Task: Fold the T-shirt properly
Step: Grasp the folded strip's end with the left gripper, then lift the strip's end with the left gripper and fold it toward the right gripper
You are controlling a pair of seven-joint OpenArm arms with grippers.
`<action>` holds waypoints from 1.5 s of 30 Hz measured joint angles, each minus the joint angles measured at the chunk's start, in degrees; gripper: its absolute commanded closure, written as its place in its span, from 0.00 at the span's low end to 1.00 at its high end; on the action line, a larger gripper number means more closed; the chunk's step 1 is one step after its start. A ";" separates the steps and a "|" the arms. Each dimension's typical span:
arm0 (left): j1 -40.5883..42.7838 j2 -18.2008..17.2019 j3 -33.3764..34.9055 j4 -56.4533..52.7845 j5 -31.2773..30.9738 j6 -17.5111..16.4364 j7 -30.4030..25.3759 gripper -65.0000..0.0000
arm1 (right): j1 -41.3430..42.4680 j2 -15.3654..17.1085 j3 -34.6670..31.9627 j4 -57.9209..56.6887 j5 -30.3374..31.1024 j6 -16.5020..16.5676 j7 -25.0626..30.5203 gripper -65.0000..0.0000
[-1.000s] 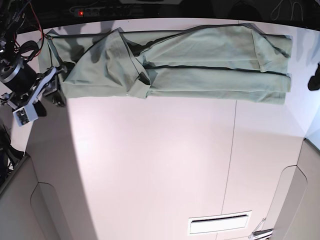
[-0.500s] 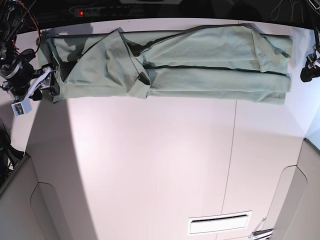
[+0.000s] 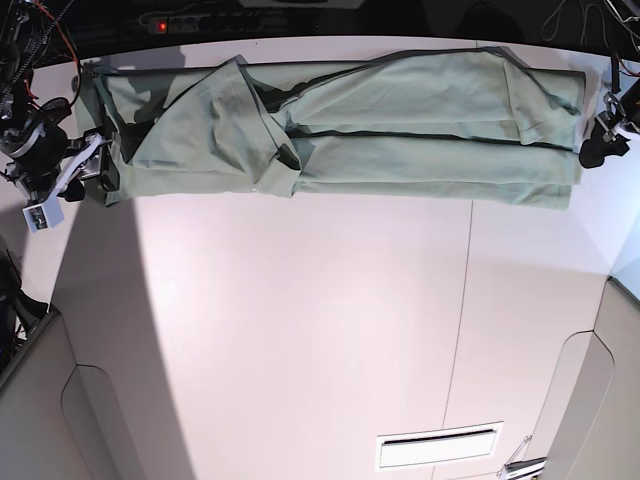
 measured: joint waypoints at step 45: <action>0.94 12.37 1.01 18.82 -21.07 0.02 21.68 1.00 | 0.00 -0.04 0.00 0.00 -9.51 -5.88 0.04 0.47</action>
